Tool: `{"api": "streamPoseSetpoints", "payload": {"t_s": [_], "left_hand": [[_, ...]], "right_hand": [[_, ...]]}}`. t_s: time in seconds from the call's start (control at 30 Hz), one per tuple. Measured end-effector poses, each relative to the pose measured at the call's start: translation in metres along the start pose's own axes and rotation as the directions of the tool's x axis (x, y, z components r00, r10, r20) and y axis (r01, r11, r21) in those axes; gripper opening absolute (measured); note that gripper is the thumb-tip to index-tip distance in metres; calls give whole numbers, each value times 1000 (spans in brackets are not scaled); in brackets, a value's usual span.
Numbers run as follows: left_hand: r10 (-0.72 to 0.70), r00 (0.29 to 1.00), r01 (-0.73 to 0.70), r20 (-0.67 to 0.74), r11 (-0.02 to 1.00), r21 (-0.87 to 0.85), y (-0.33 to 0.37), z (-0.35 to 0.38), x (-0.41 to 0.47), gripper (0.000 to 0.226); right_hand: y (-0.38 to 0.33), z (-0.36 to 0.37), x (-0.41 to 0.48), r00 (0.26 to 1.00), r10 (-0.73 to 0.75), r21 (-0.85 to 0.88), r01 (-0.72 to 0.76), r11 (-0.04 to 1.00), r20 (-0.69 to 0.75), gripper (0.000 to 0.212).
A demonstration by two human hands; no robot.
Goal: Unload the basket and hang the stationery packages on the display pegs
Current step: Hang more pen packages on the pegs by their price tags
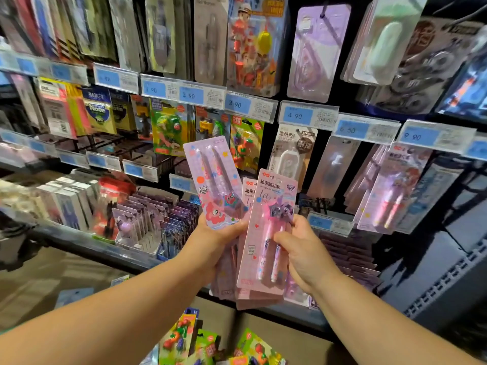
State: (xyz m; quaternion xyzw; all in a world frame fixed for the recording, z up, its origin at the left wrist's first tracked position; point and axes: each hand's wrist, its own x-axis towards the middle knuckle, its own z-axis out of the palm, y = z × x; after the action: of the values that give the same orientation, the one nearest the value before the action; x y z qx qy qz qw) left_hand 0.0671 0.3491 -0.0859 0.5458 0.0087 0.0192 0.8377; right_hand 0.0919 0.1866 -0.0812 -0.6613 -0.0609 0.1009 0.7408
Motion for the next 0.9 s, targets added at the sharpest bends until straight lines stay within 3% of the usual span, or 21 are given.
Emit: {"api": "streamPoseSetpoints", "payload": {"t_s": [0.27, 0.43, 0.63, 0.8, 0.9], "left_hand": [[-41, 997, 39, -70, 999, -20, -10, 17, 3, 32], [-65, 987, 60, -144, 998, -38, -14, 19, 6, 26], [-43, 990, 37, -133, 998, -41, -14, 20, 4, 19], [-50, 996, 48, -79, 998, -30, -14, 26, -1, 18], [-85, 994, 82, -75, 996, -42, -19, 29, -2, 25]], "right_hand": [[-9, -22, -6, 997, -19, -139, 9, 990, -68, 28], [-20, -38, -8, 992, -18, -73, 10, 997, -123, 27], [-29, -55, -11, 987, -104, -53, 98, 994, -124, 33], [-36, -85, -9, 940, -176, -50, 169, 984, -293, 39], [-36, -114, -7, 867, -190, -102, 161, 982, -461, 41]]}}
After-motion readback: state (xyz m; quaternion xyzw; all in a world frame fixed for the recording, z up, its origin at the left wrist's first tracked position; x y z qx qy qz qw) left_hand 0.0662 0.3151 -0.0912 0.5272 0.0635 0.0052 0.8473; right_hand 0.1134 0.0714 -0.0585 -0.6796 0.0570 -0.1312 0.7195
